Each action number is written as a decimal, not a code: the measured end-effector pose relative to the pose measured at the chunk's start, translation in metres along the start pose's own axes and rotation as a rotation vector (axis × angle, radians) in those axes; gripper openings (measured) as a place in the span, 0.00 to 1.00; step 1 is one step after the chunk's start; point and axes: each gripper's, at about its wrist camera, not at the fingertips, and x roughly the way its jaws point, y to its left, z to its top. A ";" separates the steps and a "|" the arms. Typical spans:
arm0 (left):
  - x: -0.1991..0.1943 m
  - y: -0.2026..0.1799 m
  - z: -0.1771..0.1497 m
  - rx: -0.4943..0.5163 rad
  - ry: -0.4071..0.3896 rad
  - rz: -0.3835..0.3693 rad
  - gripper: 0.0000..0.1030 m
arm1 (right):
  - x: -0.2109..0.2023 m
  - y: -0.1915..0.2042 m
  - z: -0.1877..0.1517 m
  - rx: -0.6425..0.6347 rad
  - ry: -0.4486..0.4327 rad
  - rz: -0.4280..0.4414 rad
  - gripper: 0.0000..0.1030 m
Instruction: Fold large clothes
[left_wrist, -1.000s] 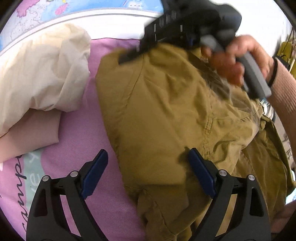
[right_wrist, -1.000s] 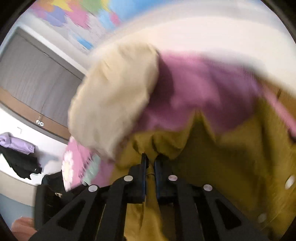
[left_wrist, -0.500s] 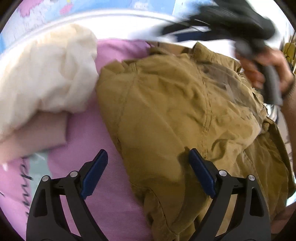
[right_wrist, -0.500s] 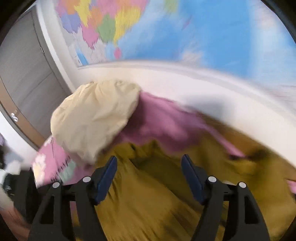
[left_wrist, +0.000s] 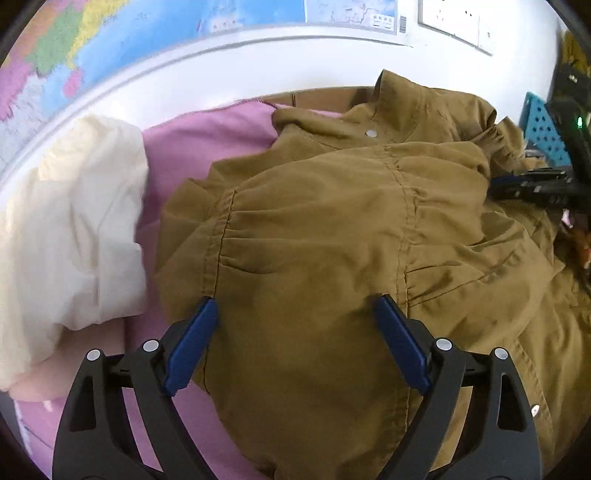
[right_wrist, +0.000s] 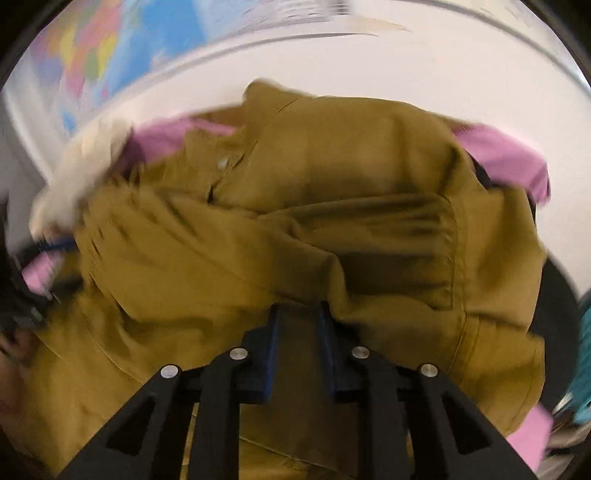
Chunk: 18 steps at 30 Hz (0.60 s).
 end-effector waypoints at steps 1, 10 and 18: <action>-0.008 0.000 -0.002 0.000 -0.009 0.020 0.80 | -0.013 -0.001 -0.002 0.017 -0.015 0.019 0.35; -0.088 0.030 -0.063 -0.104 -0.074 -0.095 0.87 | -0.138 -0.016 -0.095 0.077 -0.156 0.021 0.77; -0.097 0.032 -0.134 -0.222 0.028 -0.206 0.87 | -0.150 -0.017 -0.193 0.290 -0.122 0.095 0.87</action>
